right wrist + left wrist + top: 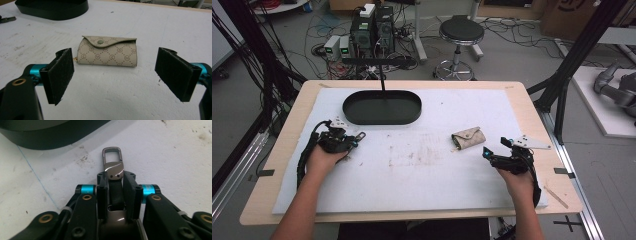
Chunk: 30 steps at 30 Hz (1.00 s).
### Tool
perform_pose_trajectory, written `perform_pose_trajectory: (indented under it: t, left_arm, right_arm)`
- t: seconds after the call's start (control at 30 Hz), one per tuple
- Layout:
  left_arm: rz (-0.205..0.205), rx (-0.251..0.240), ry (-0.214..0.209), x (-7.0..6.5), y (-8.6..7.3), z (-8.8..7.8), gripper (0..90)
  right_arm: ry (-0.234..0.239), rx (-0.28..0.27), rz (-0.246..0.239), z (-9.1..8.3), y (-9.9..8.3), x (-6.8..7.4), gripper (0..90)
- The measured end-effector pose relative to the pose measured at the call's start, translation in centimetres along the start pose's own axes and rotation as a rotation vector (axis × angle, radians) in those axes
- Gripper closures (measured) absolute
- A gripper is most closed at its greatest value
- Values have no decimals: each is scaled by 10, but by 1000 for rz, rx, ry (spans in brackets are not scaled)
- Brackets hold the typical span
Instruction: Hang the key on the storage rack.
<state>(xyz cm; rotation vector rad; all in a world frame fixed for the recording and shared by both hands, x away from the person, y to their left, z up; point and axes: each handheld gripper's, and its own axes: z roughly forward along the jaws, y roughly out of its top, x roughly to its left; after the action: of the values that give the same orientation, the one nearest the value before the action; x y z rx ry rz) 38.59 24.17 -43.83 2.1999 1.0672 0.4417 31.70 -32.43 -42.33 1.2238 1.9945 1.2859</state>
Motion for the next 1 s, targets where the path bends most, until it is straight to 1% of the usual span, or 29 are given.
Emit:
perform_pose_trajectory:
  t: [0.03,0.07,0.13,0.17,0.2,0.23,0.33,0.37,0.4,0.47,0.5,0.53,0.57,0.6,0.63,0.67,0.7,0.73,0.77,0.8,0.83,0.93,0.97,1.0]
  left_arm:
    - [0,0,0,0,0,0,790]
    - [16,2,5,-1,0,0,793]
    - [25,4,13,-3,1,0,801]
    - [25,4,13,-3,1,0,805]
    - [38,9,14,-4,2,-1,809]
    - [38,9,14,-4,2,-1,814]
    - [53,-28,-12,-5,3,-7,826]
    - [53,-28,-12,-5,3,-7,829]
    - [51,-70,-17,-6,5,-13,831]
    - [54,-114,-12,-7,7,-20,834]
    - [54,-114,-12,-7,7,-20,836]
    - [44,-167,-19,-7,8,-28,836]
    - [44,-167,-19,-7,8,-28,836]
    - [38,-189,-24,-7,10,-32,836]
    - [38,-229,-25,-7,13,-40,837]
    - [38,-244,-28,-7,15,-44,837]
    - [38,-244,-28,-7,15,-44,837]
    - [36,-279,-30,-8,20,-50,837]
    - [36,-279,-30,-8,20,-50,837]
    - [38,-308,-31,-8,25,-54,837]
    - [38,-308,-31,-8,25,-54,837]
    - [38,-338,-34,-7,34,-58,837]
    - [39,-354,-34,-6,40,-61,837]
    - [39,-354,-34,-6,40,-61,837]
  right_arm:
    - [0,0,0,0,0,0,159]
    - [-2,-2,-6,-1,0,0,160]
    - [-1,-1,4,-1,0,0,160]
    - [-1,-1,4,-1,0,0,160]
    - [0,-1,2,-1,-1,-1,160]
    - [0,-1,2,-1,-1,-1,160]
    - [-2,-3,1,-2,0,-1,160]
    - [-1,-4,1,-2,0,-1,160]
    - [-1,-4,1,-2,0,-1,160]
    - [4,-3,2,-1,0,0,160]
    - [4,-3,2,-1,0,0,160]
    - [5,-1,1,-1,0,0,160]
    - [5,-1,1,-1,0,0,160]
    - [6,0,4,0,0,1,160]
    - [8,-3,-1,0,0,1,160]
    - [10,-1,-1,0,0,2,159]
    - [10,-1,-1,0,0,2,159]
    - [11,0,1,1,0,2,159]
    - [11,0,1,1,0,2,159]
    - [13,-2,-2,1,0,3,160]
    - [13,-2,-2,1,0,3,160]
    - [13,-4,-2,1,0,3,160]
    - [13,-4,-2,1,0,3,160]
    - [13,-4,-2,1,0,3,160]
